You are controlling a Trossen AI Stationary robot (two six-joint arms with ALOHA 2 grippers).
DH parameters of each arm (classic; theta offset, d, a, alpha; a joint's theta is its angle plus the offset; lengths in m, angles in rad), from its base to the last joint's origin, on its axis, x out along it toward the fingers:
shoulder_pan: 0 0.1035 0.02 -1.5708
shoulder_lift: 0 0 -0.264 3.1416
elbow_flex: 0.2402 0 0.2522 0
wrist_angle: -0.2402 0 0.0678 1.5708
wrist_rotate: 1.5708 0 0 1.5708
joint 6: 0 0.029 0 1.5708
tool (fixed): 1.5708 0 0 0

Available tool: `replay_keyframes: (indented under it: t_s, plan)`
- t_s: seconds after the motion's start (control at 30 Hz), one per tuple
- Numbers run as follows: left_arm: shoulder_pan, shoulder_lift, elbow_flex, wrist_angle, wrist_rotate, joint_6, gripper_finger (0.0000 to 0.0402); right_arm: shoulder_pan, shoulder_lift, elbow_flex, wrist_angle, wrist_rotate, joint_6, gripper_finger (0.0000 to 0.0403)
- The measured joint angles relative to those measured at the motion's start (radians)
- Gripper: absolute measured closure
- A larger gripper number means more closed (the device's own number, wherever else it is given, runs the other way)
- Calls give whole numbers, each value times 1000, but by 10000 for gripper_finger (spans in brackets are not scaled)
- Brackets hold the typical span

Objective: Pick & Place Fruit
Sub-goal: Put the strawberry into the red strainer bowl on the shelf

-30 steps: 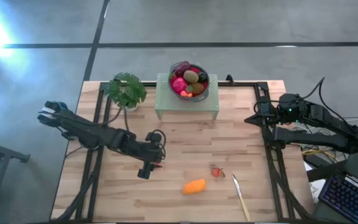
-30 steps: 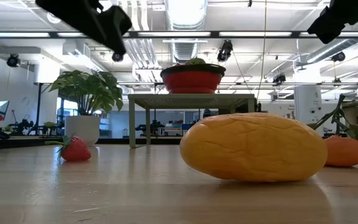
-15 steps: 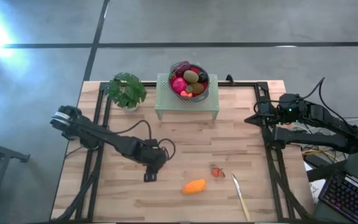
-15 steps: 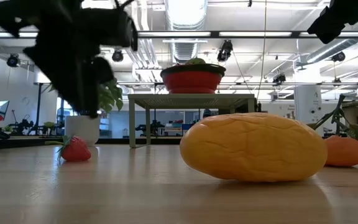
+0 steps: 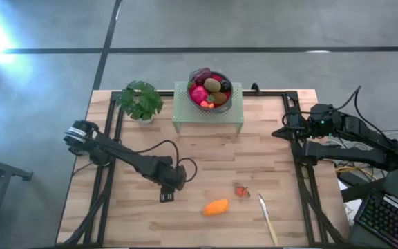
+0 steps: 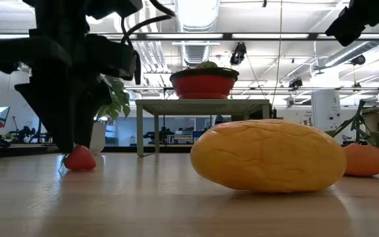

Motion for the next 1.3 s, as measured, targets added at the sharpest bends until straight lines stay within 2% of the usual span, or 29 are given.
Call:
replay_keyframes:
  t_s: [0.53, 0.9, 1.17, 1.3]
  plan:
    - [1, 61, 0, 29, -35, 19, 183, 0, 0, 0, 0, 0, 0, 394]
    - [1, 61, 0, 28, -35, 20, 258, 0, 0, 0, 0, 0, 0, 394]
    - [31, 37, 40, 12, -45, 142, 232, 0, 0, 0, 0, 0, 0, 394]
    - [76, 20, 103, 6, -99, 150, 244, 0, 0, 0, 0, 0, 0, 394]
